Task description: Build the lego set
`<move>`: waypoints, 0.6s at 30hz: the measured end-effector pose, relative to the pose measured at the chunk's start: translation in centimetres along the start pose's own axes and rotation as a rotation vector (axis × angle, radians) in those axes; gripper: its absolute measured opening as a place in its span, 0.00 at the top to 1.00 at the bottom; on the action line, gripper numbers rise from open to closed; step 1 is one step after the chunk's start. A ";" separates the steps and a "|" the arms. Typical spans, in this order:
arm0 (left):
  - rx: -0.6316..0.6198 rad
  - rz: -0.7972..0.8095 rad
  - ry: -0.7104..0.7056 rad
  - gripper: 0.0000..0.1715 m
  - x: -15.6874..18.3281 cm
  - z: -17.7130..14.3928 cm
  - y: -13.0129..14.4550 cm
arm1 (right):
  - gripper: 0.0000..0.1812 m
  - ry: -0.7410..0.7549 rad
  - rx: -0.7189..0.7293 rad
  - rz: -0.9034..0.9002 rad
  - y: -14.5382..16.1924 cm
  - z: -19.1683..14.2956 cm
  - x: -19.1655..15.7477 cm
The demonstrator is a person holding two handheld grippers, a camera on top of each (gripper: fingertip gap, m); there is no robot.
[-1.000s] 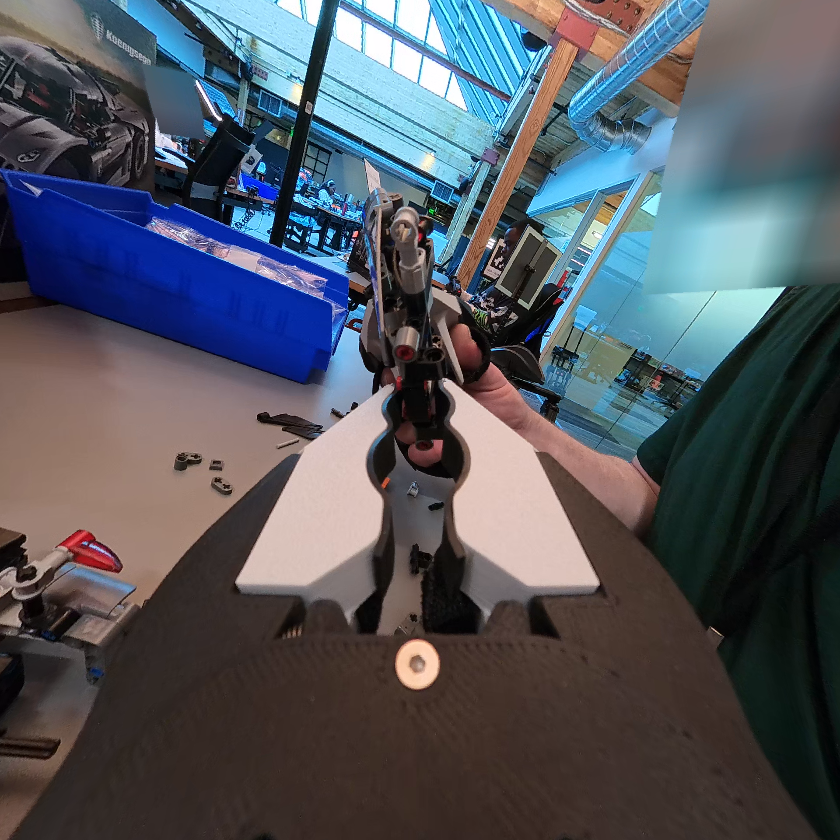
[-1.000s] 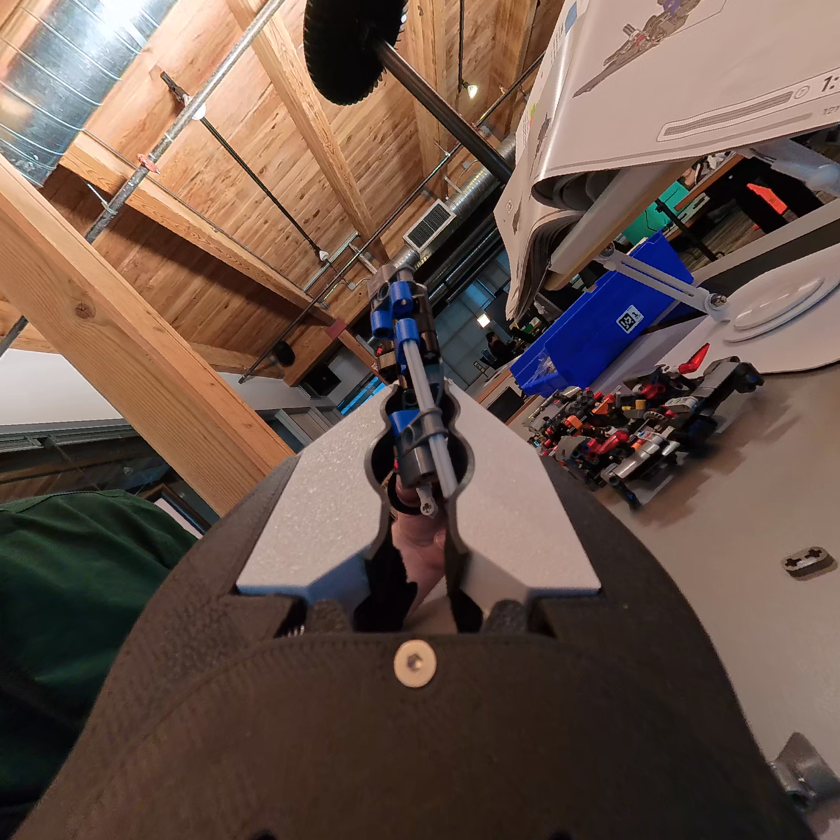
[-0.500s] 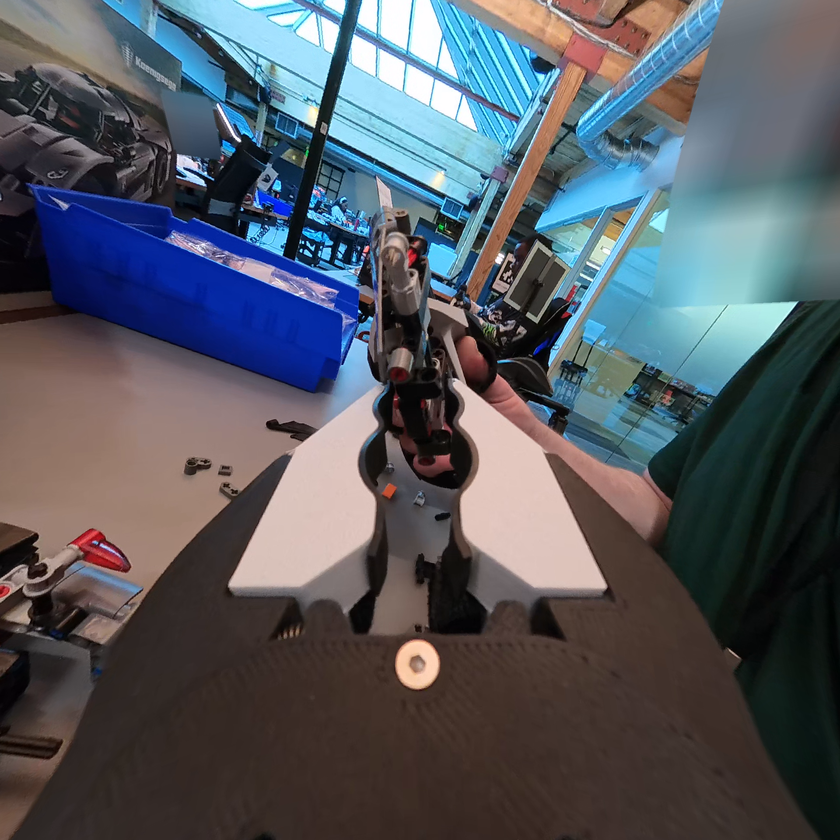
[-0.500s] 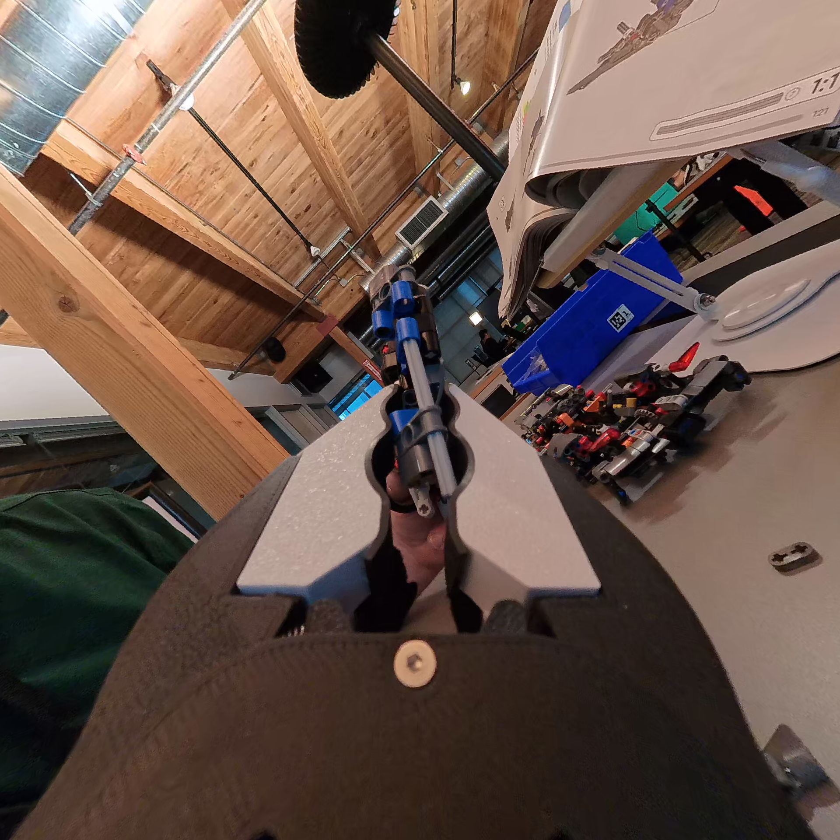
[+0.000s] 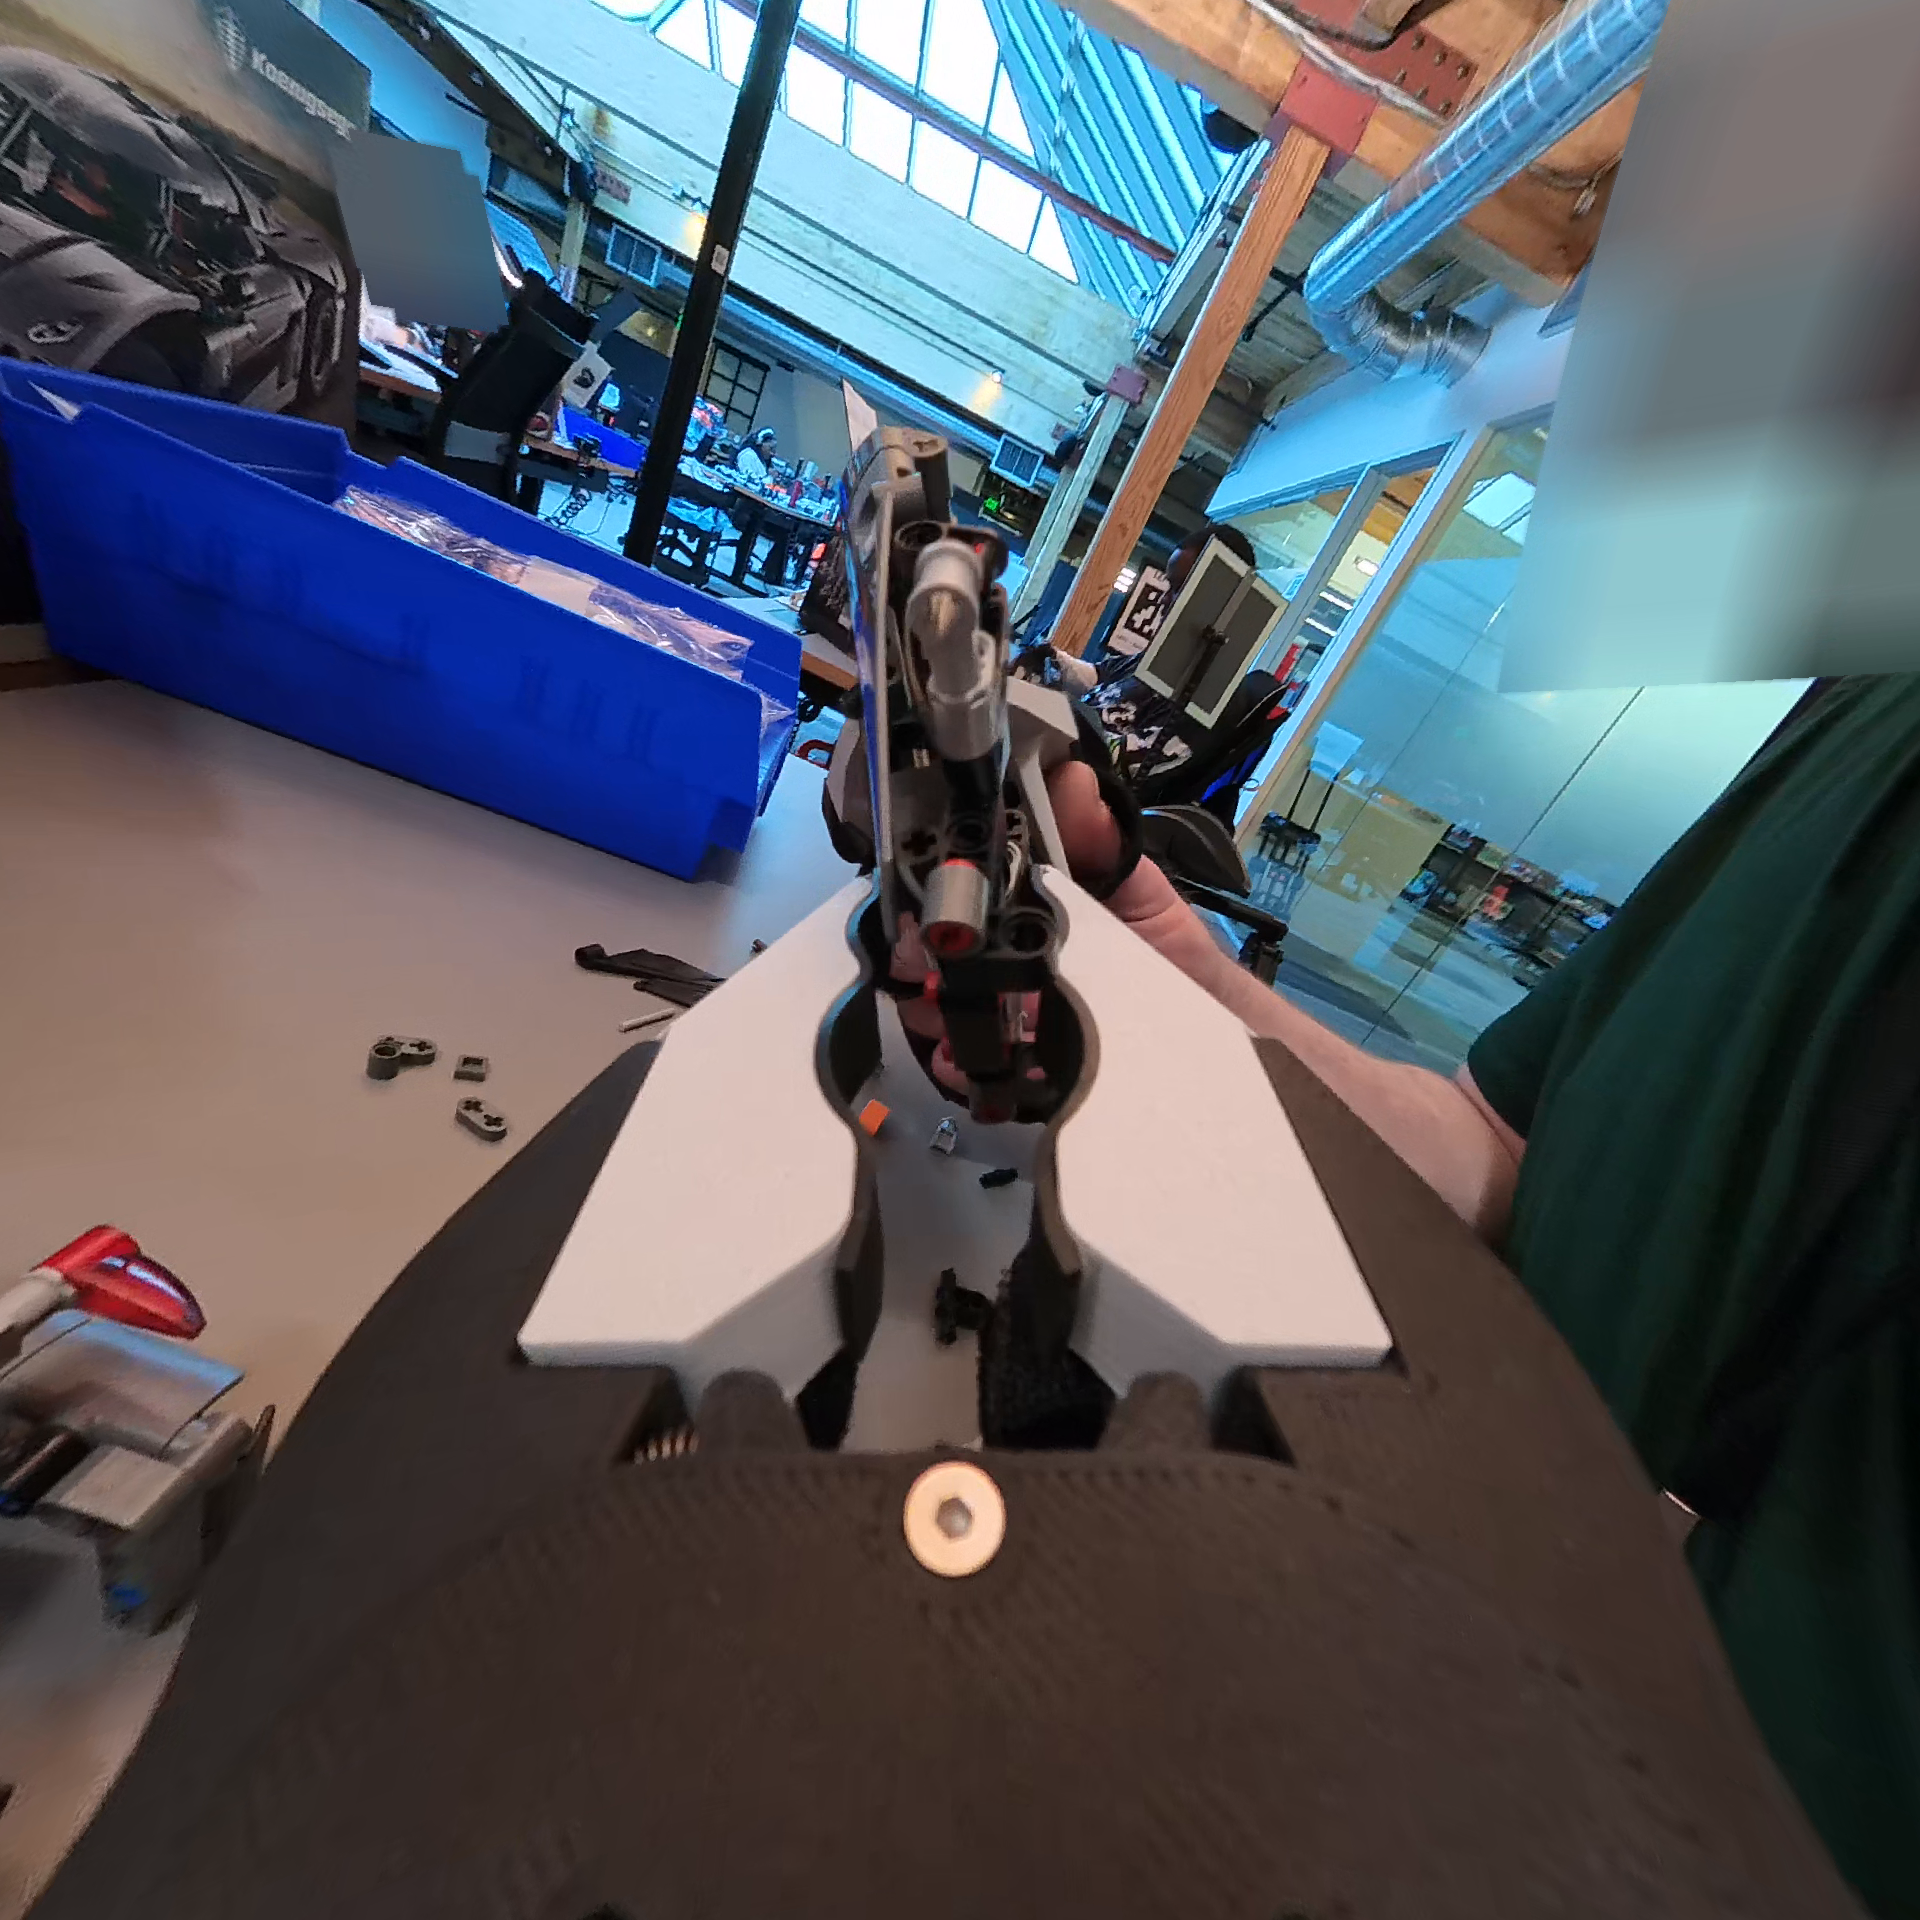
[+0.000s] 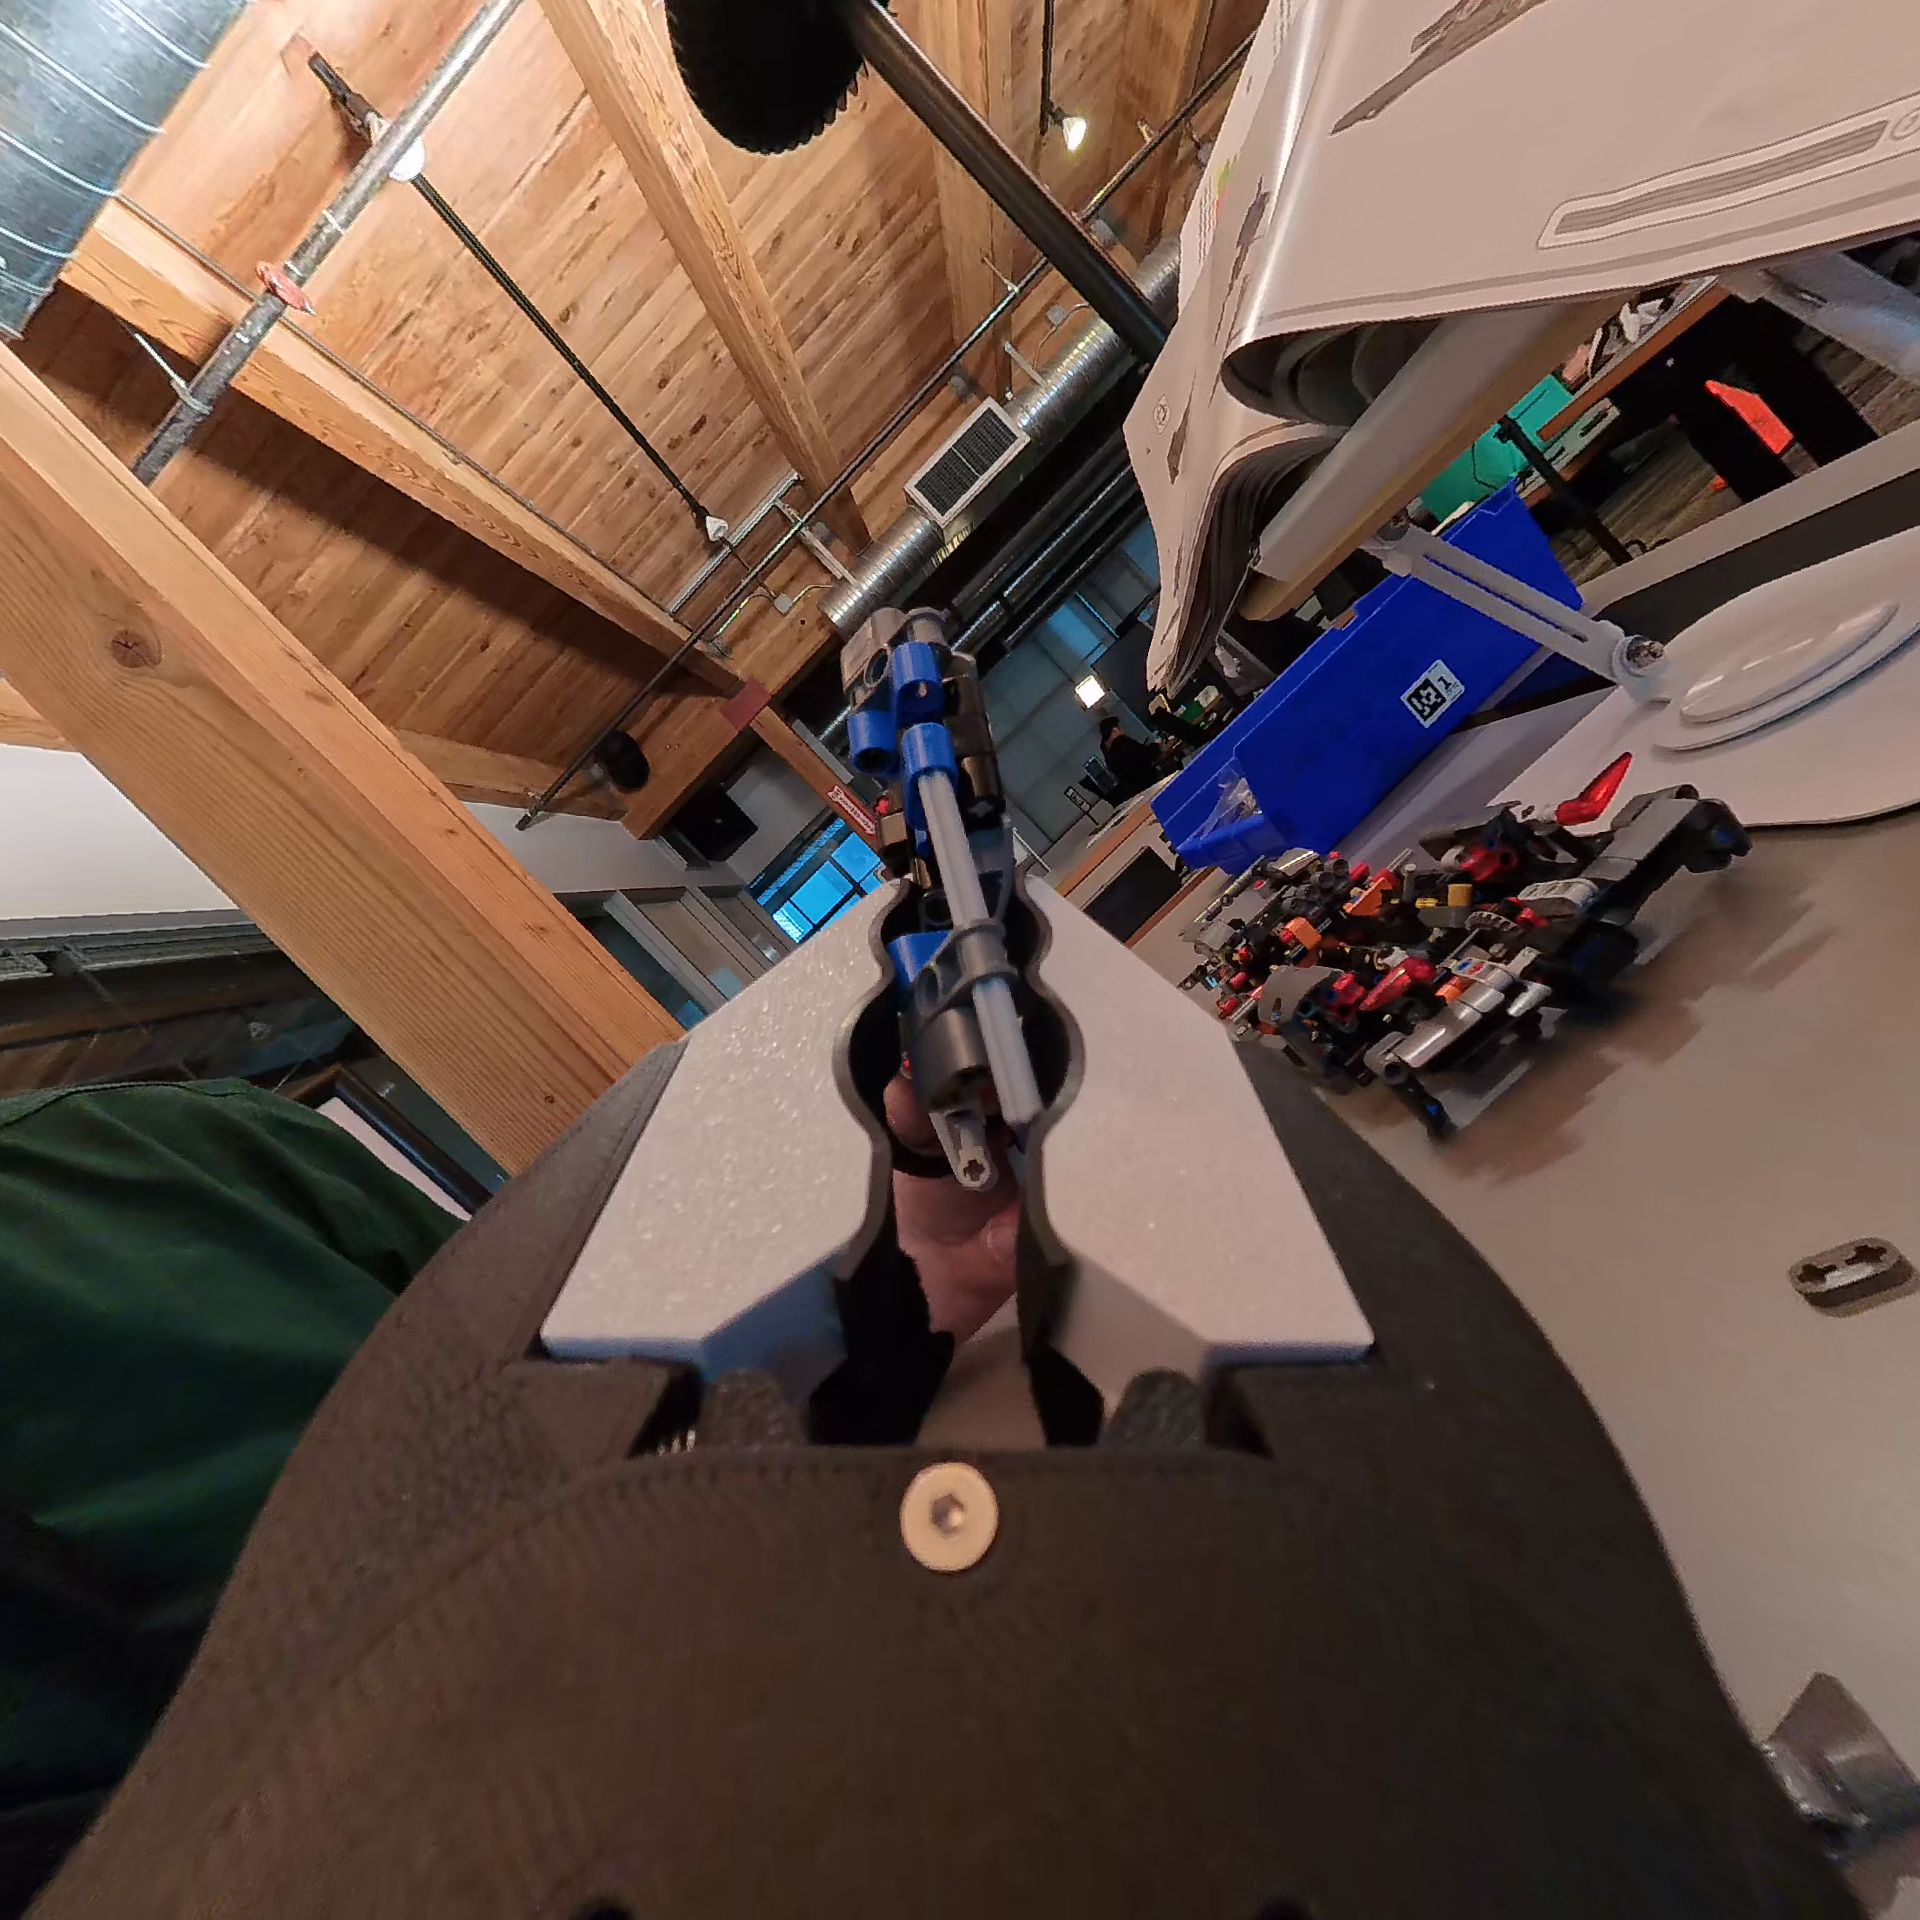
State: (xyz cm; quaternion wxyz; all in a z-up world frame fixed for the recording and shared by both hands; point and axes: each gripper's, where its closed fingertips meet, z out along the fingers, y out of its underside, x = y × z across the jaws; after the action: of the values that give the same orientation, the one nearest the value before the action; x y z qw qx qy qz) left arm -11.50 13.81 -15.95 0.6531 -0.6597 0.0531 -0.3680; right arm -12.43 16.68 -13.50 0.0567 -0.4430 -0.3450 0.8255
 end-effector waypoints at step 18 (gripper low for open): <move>0.051 -0.023 -0.030 0.89 -1.1 -0.4 -0.5 | 0.86 0.138 0.028 -0.123 -0.7 -0.5 1.2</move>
State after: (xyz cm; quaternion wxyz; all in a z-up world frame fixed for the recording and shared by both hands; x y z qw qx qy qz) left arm -12.69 14.12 -16.01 0.6661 -0.6489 0.0263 -0.3669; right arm -12.95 17.94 -14.05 0.1373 -0.4759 -0.3553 0.7927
